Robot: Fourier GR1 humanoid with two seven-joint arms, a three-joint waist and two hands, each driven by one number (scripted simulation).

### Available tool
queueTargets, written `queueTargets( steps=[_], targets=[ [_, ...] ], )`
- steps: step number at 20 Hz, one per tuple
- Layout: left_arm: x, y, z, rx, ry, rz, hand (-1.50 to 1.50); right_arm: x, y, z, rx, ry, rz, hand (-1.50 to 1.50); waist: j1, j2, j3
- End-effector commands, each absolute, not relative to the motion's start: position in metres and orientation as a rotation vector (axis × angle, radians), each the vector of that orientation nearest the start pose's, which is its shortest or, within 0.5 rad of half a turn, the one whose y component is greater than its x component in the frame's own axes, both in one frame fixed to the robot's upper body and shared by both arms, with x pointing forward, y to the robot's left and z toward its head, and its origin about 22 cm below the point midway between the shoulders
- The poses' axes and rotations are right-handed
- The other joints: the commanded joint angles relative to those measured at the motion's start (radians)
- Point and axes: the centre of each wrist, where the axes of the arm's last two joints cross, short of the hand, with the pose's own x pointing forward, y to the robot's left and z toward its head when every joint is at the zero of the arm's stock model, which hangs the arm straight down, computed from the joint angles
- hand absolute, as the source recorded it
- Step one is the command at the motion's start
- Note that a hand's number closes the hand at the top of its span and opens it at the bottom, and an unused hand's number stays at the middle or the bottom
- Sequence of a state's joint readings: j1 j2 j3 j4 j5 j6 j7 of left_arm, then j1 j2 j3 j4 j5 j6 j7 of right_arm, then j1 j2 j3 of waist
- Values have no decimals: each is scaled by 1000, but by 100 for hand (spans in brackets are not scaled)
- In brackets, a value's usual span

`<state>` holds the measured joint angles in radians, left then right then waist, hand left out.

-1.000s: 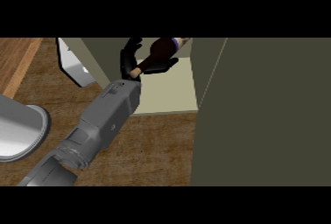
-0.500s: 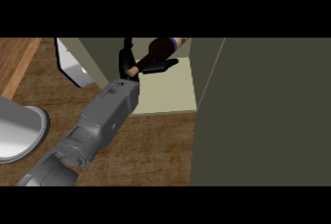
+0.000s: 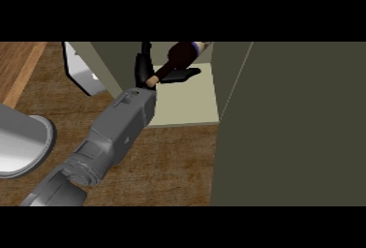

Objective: Pick up the wine, place it into the cabinet and close the cabinet

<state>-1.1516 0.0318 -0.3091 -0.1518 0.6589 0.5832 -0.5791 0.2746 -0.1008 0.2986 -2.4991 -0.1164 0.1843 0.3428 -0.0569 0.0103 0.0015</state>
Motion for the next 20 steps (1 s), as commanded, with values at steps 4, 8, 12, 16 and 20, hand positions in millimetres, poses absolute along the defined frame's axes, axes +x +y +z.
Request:
queueTargets(
  steps=[4,8,12,16,20],
  targets=[
    [436,118,42,203,-1811,103,-150,85,-215,187,389,-1927,305,-150,15,-4,-2],
    [426,97,36,110,-1858,139,-150,86,-211,188,397,-1918,289,-150,39,-14,-2],
    [427,99,48,69,-1869,119,-150,91,-212,189,374,-1909,310,-150,56,-17,-2],
    [418,95,43,-4,-1873,135,-150,87,-213,192,357,-1918,296,-150,58,-19,-1],
    [402,95,33,-34,-1887,123,-150,80,-211,199,346,-1912,271,-150,68,-23,-2]
  ],
)
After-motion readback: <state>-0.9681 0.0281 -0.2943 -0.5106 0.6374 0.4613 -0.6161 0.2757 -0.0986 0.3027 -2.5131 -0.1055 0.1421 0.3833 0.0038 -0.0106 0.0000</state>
